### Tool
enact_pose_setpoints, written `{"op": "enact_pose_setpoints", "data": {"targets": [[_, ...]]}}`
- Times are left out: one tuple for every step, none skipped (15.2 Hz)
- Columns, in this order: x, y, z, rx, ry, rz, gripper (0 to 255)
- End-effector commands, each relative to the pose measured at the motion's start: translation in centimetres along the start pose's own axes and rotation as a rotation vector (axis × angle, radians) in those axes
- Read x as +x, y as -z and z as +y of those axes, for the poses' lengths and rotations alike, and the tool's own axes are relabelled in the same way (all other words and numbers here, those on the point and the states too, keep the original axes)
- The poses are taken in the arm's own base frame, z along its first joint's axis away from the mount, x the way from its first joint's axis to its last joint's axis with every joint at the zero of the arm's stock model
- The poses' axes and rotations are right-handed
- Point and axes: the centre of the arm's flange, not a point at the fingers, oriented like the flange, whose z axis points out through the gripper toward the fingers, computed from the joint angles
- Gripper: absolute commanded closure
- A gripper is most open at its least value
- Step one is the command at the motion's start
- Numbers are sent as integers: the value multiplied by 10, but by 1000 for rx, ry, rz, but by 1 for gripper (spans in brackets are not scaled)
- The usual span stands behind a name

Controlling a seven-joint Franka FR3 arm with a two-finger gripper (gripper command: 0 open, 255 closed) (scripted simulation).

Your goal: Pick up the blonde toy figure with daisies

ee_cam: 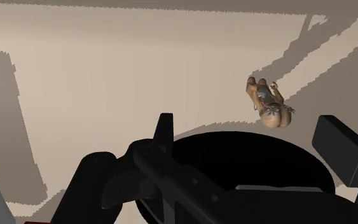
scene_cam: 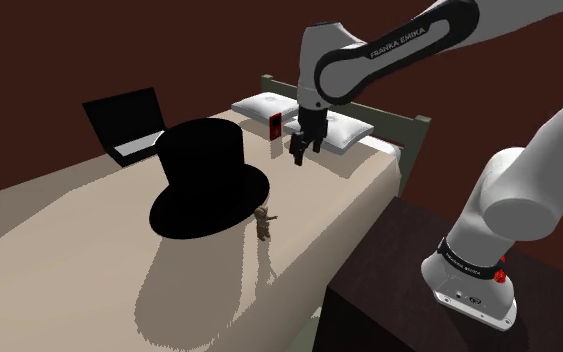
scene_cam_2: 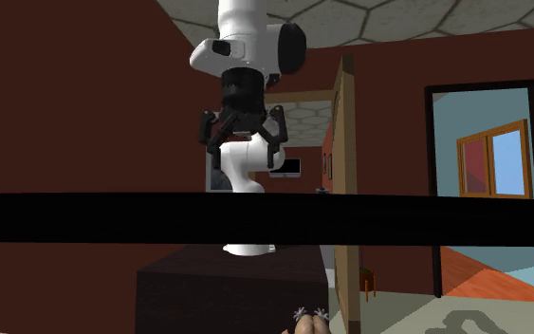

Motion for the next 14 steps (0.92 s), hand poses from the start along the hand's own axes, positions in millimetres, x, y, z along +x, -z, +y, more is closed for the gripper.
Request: {"op": "enact_pose_setpoints", "data": {"targets": [[12,-19,-10,4,1,-10,0],[19,-30,-16,6,2,-16,0],[26,-40,-21,7,3,-21,0],[32,-50,-27,9,3,-27,0],[39,-60,-33,11,4,-32,0],[45,-71,-38,13,5,-37,0],[52,-81,-44,15,5,-43,0],[58,-92,-50,16,6,-48,0],[65,-102,-56,18,7,-54,0],[71,-112,-62,20,8,-59,0],[77,-123,-67,22,8,-64,0],[83,-133,-73,23,9,-70,0],[89,-144,-79,25,10,-75,0],[95,-154,-85,27,11,-81,0]]}}
